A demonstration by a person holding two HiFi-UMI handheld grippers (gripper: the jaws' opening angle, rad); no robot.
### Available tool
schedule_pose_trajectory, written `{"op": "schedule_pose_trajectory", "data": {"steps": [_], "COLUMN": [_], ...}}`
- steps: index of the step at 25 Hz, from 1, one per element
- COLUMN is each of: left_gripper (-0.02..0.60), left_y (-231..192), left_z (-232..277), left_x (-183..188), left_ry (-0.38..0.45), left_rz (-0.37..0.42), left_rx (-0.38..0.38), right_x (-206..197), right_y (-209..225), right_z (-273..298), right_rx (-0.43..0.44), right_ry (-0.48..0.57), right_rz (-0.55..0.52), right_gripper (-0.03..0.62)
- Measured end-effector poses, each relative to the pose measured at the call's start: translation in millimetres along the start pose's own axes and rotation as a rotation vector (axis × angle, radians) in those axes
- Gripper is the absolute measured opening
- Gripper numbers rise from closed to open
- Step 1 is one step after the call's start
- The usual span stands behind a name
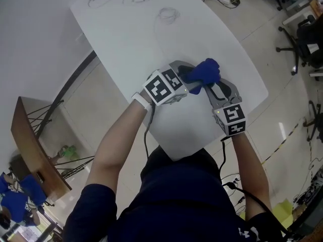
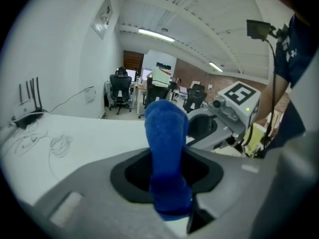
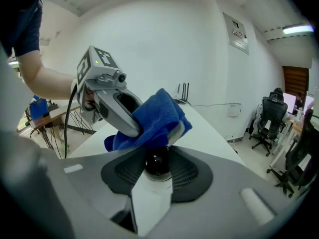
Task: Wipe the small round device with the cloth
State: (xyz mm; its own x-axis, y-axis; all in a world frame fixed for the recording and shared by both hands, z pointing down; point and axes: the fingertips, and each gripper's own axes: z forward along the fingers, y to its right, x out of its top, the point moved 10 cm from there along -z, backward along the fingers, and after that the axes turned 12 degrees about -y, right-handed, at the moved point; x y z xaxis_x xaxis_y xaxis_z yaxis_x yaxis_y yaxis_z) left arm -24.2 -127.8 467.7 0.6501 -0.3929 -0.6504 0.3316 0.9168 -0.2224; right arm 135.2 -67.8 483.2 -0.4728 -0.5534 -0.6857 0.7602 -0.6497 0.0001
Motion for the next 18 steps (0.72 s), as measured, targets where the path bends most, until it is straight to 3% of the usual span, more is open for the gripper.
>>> {"op": "schedule_pose_trajectory", "data": {"steps": [3, 6, 12, 18], "left_gripper": [0.153, 0.153, 0.150, 0.147], "left_y": [-14, -39, -51, -51], "left_z": [1, 4, 41, 63], "left_x": [5, 2, -30, -39], "left_ry": [-0.018, -0.009, -0.158, -0.207], "left_rz": [-0.030, -0.130, -0.222, -0.495], "left_rx": [-0.106, -0.183, -0.185, -0.104], "right_x": [-2, 1, 2, -1], "right_y": [3, 4, 5, 5], "right_z": [1, 4, 4, 3], "right_rx": [0.009, 0.011, 0.010, 0.016], "right_ry": [0.004, 0.016, 0.004, 0.012], "right_rz": [0.025, 0.041, 0.054, 0.062], "right_gripper": [0.144, 0.137, 0.137, 0.135]}}
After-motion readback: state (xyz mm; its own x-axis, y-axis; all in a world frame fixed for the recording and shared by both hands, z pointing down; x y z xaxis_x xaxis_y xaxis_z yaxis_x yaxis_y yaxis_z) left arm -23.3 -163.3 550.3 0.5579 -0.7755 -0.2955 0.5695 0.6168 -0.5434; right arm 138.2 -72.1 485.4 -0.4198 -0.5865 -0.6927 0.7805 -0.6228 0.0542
